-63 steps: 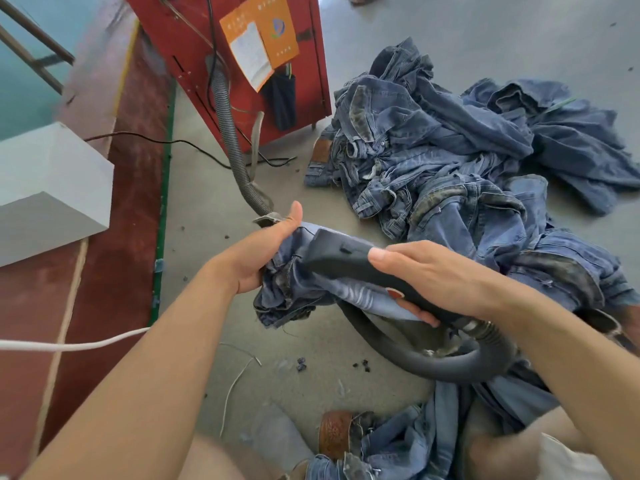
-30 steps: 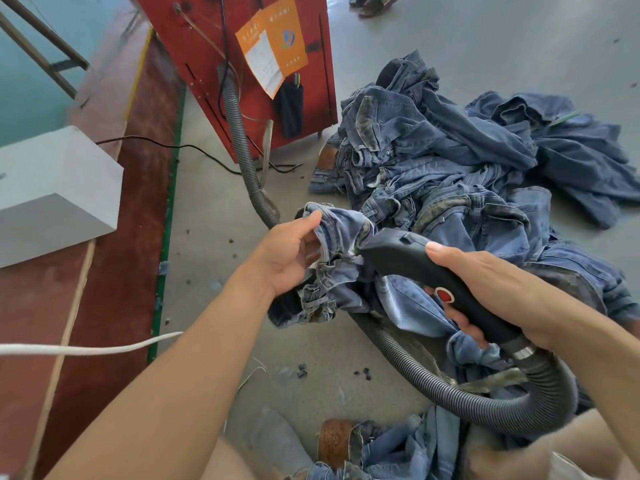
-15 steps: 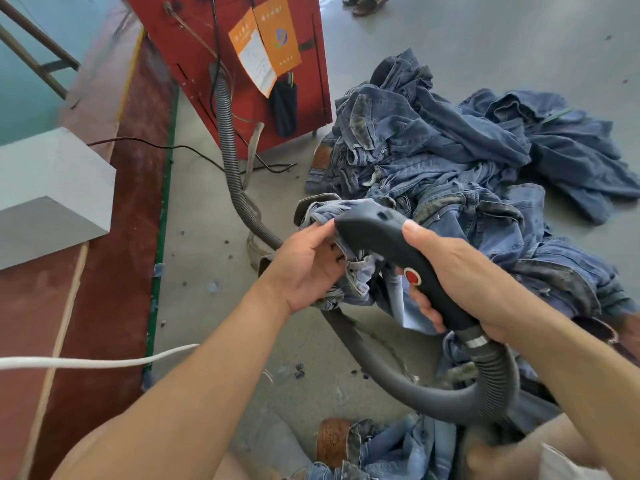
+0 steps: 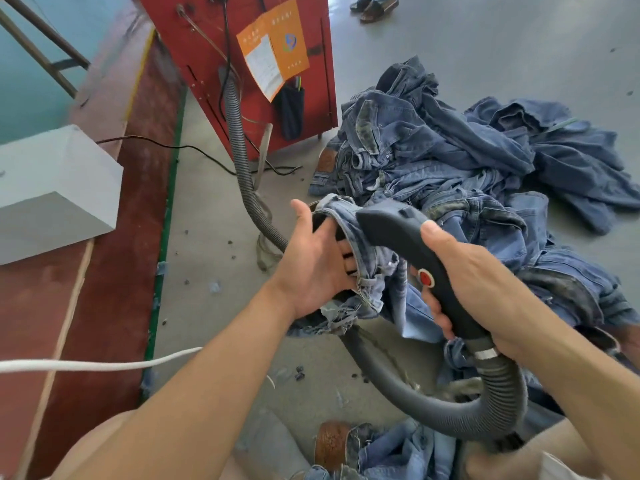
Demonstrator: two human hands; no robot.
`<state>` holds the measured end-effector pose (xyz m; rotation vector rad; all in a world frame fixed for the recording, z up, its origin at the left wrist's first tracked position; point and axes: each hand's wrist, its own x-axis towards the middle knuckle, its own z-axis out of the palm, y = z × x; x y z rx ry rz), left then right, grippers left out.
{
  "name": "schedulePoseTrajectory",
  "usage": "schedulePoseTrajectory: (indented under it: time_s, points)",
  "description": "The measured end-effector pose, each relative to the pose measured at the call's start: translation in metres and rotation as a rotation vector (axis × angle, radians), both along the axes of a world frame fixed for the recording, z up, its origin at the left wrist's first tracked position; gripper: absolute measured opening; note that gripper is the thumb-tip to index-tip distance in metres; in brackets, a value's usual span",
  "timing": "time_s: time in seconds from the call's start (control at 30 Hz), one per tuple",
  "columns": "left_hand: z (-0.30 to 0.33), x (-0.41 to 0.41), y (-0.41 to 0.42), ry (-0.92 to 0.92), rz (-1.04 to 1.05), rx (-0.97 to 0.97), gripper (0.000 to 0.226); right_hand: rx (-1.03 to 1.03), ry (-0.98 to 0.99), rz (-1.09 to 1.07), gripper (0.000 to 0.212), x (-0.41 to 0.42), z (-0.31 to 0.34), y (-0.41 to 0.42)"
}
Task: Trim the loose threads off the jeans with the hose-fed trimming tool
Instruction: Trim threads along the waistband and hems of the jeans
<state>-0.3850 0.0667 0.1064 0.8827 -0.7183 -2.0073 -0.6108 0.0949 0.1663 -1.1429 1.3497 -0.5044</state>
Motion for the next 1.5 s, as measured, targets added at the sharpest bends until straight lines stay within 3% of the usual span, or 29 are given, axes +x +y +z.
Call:
schedulePoseTrajectory:
  time_s: [0.2, 0.4, 0.47, 0.57, 0.67, 0.77, 0.9, 0.97, 1.03, 1.17, 1.33, 1.5]
  points:
    - [-0.004, -0.012, 0.009, -0.129, -0.113, -0.071, 0.099, 0.115, -0.002, 0.079, 0.079, -0.007, 0.015, -0.004]
    - [-0.007, -0.011, 0.015, -0.214, -0.242, -0.106, 0.099, 0.133, -0.131, -0.083, 0.073, -0.011, 0.023, -0.022]
    - [-0.008, -0.007, 0.012, -0.233, -0.214, -0.076, 0.100, 0.168, -0.108, -0.046, 0.073, -0.015, 0.025, -0.020]
    - [-0.014, -0.005, 0.007, -0.234, -0.208, -0.027, 0.100, 0.206, -0.023, 0.069, 0.077, -0.010, 0.020, -0.012]
    - [-0.013, -0.005, 0.009, -0.177, -0.219, -0.032, 0.095, 0.155, -0.083, -0.009, 0.074, -0.001, 0.016, -0.017]
    - [-0.008, 0.003, 0.003, -0.152, 0.015, -0.008, 0.076, 0.128, -0.148, -0.127, 0.070, -0.006, 0.015, -0.024]
    - [-0.022, 0.021, -0.022, -0.261, 0.478, 0.283, 0.012, 0.168, -0.070, -0.047, 0.078, -0.016, 0.008, -0.018]
    - [-0.038, 0.027, -0.024, -0.331, 0.543, 0.512, 0.019, 0.165, -0.022, 0.023, 0.077, -0.014, 0.003, -0.012]
    - [-0.051, 0.027, -0.020, -0.389, 0.534, 0.570, 0.023, 0.160, 0.013, 0.068, 0.076, -0.011, -0.003, -0.009]
    - [-0.048, 0.022, -0.018, -0.508, 0.465, 0.401, 0.029, 0.197, 0.118, 0.113, 0.073, -0.013, -0.017, -0.011]
    - [-0.037, 0.021, -0.018, -0.377, 0.457, 0.254, 0.027, 0.215, 0.221, 0.221, 0.073, -0.005, -0.029, -0.012]
    - [-0.036, 0.012, -0.011, -0.253, 0.291, 0.194, 0.031, 0.112, 0.082, 0.251, 0.079, 0.012, -0.032, -0.011]
